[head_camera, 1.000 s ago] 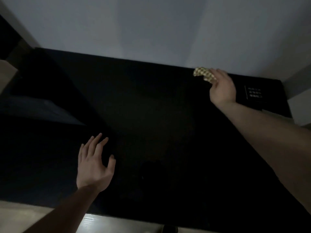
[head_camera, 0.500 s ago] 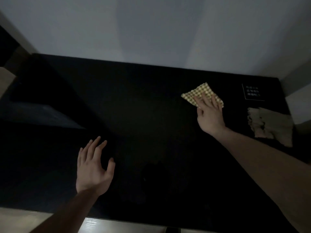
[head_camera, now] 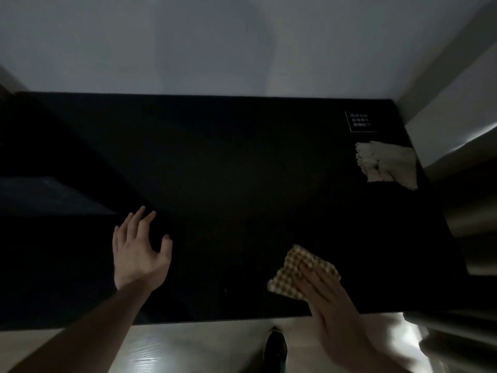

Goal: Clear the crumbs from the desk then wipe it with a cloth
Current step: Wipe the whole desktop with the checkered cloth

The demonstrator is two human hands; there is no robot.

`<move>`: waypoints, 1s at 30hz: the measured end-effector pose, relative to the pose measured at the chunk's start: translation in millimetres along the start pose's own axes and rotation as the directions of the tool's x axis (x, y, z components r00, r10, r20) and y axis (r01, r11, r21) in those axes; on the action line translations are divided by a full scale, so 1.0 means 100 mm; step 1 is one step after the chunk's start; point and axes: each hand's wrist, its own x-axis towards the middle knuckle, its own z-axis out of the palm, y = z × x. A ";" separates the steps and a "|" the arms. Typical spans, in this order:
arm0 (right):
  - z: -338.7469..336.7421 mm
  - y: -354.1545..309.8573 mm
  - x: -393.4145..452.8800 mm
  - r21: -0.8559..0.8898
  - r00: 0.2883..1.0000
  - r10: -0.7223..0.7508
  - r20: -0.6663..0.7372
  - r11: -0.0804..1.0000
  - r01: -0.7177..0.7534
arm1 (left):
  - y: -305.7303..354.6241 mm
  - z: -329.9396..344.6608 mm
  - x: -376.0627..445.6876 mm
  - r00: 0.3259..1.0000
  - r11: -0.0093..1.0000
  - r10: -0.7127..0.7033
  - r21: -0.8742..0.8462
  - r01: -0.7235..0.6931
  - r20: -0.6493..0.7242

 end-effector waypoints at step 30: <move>-1.00 1.28 3.29 -0.218 0.782 0.621 0.051 0.771 -0.598 | -0.01 0.03 0.06 1.000 1.000 -0.022 -0.002 0.022 0.016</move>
